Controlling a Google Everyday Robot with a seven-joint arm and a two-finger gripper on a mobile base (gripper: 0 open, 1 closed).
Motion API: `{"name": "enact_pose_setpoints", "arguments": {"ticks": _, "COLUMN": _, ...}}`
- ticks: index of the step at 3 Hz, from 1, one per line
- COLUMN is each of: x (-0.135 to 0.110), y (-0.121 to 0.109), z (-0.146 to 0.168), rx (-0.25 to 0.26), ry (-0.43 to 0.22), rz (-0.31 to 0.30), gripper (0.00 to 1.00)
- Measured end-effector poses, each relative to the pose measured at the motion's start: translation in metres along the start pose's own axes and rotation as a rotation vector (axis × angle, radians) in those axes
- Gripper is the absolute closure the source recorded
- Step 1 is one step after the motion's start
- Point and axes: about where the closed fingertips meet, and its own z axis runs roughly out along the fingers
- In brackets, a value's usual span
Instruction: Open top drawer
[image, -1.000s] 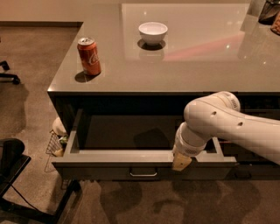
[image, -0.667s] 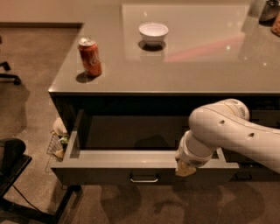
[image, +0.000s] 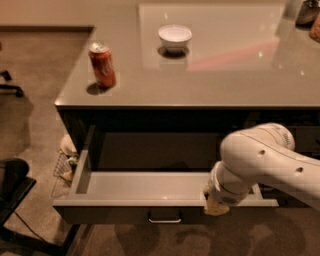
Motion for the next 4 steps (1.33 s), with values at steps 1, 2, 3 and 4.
{"name": "enact_pose_setpoints", "arguments": {"ticks": 1, "x": 0.0, "y": 0.0, "z": 0.001, "rx": 0.0, "ry": 0.0, "rz": 0.0, "gripper": 1.0}}
{"name": "enact_pose_setpoints", "arguments": {"ticks": 2, "x": 0.01, "y": 0.035, "z": -0.005, "rx": -0.04, "ry": 0.014, "rz": 0.017, "gripper": 1.0}}
{"name": "enact_pose_setpoints", "arguments": {"ticks": 3, "x": 0.01, "y": 0.035, "z": -0.004, "rx": -0.04, "ry": 0.014, "rz": 0.017, "gripper": 1.0}}
{"name": "enact_pose_setpoints", "arguments": {"ticks": 4, "x": 0.017, "y": 0.064, "z": -0.008, "rx": -0.08, "ry": 0.021, "rz": 0.027, "gripper": 1.0}}
